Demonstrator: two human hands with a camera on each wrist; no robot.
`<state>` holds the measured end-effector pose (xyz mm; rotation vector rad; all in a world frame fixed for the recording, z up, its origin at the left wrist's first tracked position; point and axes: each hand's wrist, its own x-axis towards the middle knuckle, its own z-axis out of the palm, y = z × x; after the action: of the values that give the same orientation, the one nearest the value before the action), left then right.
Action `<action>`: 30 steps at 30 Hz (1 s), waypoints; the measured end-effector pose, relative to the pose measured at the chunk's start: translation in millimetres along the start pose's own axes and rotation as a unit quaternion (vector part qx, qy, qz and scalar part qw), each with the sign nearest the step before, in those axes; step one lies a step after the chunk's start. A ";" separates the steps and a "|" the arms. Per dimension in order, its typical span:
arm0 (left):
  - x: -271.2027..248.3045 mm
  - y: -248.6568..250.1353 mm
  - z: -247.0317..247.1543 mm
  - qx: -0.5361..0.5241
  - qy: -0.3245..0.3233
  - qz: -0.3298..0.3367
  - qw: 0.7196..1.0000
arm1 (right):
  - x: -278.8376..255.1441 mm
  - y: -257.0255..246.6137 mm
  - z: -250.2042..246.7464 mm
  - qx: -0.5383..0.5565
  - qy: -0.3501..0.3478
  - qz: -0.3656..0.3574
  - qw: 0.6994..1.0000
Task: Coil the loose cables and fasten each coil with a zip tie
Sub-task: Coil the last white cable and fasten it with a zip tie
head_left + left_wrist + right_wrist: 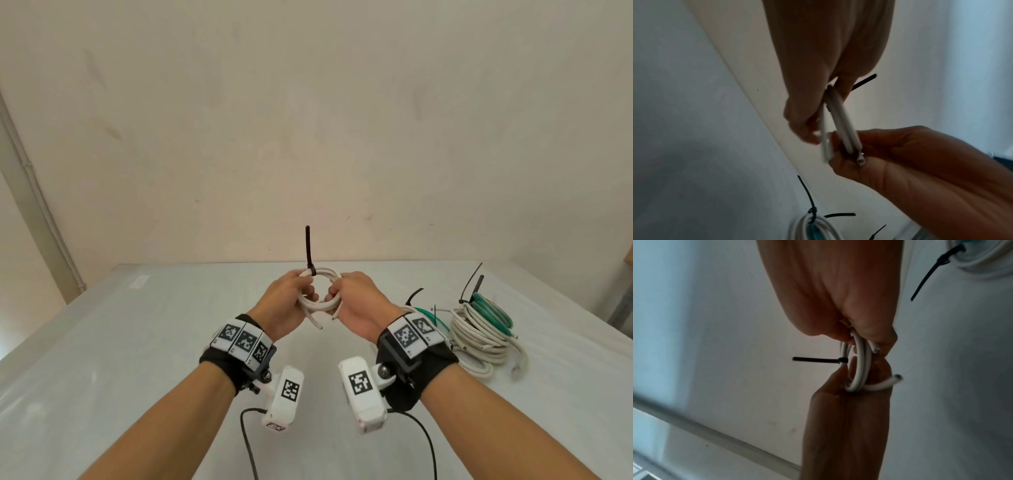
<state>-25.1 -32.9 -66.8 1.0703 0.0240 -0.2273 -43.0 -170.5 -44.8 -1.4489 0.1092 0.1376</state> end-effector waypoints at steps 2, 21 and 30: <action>-1.7 -2.3 -3.1 0.120 0.005 -0.048 0.992 | 8.2 4.4 -7.0 -0.030 0.039 -0.004 0.999; 15.2 -25.5 -21.9 0.290 0.036 -0.111 0.950 | 40.3 29.1 -38.7 -0.446 0.132 0.032 0.884; 13.4 -27.1 -25.3 0.399 -0.017 -0.107 0.910 | 41.2 51.8 -31.4 -0.588 0.073 0.002 0.806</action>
<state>-15.1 -25.6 -104.2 1.8855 0.0174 -0.4783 -10.3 -194.5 -105.8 -2.7160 0.1645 0.0935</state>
